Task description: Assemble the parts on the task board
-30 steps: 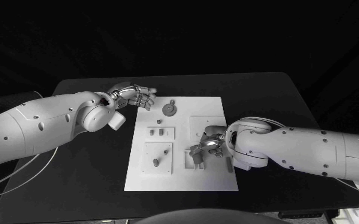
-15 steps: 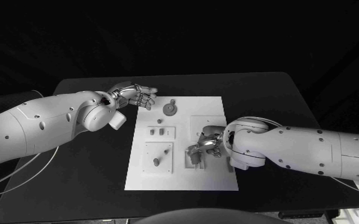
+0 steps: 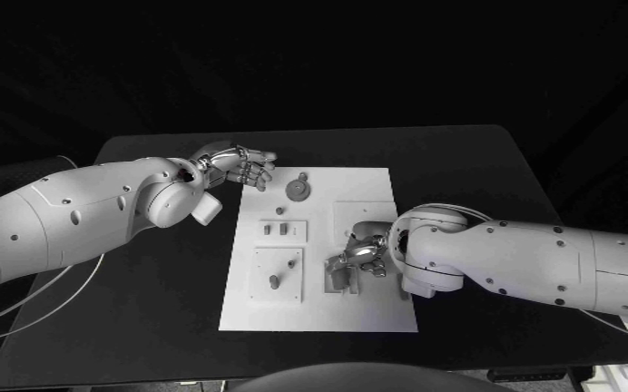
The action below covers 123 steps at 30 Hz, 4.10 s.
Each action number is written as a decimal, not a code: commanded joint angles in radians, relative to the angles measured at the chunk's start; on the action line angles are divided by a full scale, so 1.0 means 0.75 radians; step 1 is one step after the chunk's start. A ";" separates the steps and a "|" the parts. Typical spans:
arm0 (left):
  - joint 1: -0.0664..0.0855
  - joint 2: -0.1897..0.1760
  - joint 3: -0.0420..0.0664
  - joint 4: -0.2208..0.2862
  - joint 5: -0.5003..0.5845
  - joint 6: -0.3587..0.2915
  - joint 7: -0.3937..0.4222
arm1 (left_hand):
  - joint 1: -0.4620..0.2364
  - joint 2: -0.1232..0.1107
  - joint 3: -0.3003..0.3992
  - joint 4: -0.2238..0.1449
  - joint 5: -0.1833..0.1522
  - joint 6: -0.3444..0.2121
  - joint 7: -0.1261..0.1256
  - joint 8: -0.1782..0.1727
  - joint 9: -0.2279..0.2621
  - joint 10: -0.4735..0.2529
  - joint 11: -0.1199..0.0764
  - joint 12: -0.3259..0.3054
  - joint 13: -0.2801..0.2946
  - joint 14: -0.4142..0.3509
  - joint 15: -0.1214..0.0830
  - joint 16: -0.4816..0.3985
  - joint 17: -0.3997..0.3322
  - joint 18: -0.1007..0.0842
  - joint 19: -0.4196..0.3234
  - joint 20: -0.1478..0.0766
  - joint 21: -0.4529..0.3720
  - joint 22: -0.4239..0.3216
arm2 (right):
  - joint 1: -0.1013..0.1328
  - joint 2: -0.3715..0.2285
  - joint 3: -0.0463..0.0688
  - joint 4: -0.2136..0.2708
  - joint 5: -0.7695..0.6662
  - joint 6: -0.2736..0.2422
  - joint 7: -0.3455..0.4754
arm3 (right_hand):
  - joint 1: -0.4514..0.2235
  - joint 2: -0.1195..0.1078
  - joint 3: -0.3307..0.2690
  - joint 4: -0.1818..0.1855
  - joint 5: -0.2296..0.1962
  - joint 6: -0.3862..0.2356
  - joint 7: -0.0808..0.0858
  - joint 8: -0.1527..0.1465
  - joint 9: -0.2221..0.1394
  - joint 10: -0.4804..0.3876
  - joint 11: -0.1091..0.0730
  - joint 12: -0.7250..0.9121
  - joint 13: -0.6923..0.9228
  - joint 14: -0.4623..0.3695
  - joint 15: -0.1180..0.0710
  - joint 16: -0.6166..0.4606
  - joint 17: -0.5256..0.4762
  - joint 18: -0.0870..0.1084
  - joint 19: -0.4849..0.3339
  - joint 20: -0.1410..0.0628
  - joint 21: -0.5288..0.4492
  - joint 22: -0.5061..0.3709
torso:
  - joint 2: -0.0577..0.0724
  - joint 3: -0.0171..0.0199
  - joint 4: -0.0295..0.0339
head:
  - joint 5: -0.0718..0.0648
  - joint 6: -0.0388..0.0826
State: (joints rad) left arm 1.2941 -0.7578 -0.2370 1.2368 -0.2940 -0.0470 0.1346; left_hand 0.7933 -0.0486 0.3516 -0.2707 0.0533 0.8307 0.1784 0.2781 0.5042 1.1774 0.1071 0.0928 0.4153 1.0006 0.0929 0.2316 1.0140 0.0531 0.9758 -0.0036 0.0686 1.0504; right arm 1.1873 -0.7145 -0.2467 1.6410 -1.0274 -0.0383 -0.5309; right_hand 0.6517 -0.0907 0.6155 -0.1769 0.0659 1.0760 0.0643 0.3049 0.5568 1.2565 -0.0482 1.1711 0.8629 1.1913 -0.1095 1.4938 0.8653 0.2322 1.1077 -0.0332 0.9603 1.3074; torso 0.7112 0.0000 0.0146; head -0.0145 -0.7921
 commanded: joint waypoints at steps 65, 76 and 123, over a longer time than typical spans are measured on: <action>0.001 0.002 0.001 0.001 -0.002 0.033 -0.007 | -0.015 -0.005 -0.003 -0.003 -0.002 0.003 0.006 -0.005 -0.004 -0.003 -0.007 0.004 0.002 0.005 0.001 -0.006 0.003 0.024 0.002 -0.002 0.002 -0.003 | -0.014 0.040 -0.001 -0.047 -0.036 0.074 0.002 | -0.063 -0.108 0.040 0.161 -0.018 -0.005 0.004 -0.010 0.005 -0.007 0.005 -0.013 0.012 -0.017 -0.012 -0.003 0.008 0.039 -0.017 -0.008 0.000 0.007 | 0.000 0.0005 -0.0007 | 0.016 -0.008; 0.001 0.002 0.001 0.000 -0.003 0.032 -0.007 | -0.016 -0.005 -0.003 -0.003 -0.002 0.002 0.007 -0.006 -0.005 -0.003 -0.007 0.004 0.002 0.005 0.001 -0.007 0.003 0.024 0.001 -0.002 0.002 -0.003 | -0.014 0.027 -0.001 -0.038 -0.036 0.061 0.014 | -0.057 -0.133 0.052 0.193 -0.019 -0.006 0.003 -0.008 0.010 -0.006 0.004 -0.013 0.014 -0.016 -0.014 -0.002 0.008 0.039 -0.014 -0.011 0.002 0.007 | 0.000 0.0008 0.0000 | 0.015 -0.006; 0.001 -0.010 0.001 0.003 -0.007 0.007 -0.012 | -0.023 -0.008 -0.002 0.000 -0.002 0.005 0.006 -0.004 -0.005 -0.004 -0.007 0.004 0.003 0.004 0.002 -0.008 0.005 0.024 0.001 -0.002 0.002 -0.004 | 0.094 -0.406 0.002 0.106 -0.203 0.318 0.002 | 0.055 0.004 -0.018 -0.036 0.068 -0.020 0.011 -0.012 0.012 0.009 0.012 -0.025 0.009 -0.002 0.003 -0.017 -0.002 0.039 -0.012 0.004 -0.004 -0.003 | 0.001 0.0009 -0.0018 | -0.038 0.007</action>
State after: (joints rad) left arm 1.2944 -0.7674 -0.2369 1.2359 -0.2978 -0.0406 0.1210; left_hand 0.7854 -0.0565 0.3516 -0.2707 0.0533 0.8307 0.1784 0.2780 0.5020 1.1774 0.1071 0.0928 0.4159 1.0006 0.0929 0.2316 1.0166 0.0521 0.9758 -0.0036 0.0686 1.0487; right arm 1.2592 -1.0178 -0.2449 1.7173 -1.1514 0.1563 -0.5229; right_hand 0.7037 -0.0886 0.6003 -0.2090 0.1123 1.0521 0.0723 0.2895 0.5651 1.2654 -0.0323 1.1562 0.8713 1.1921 -0.1148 1.4851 0.8649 0.2339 1.1007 -0.0336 0.9615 1.3062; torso 0.7116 0.0011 0.0133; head -0.0420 -0.7862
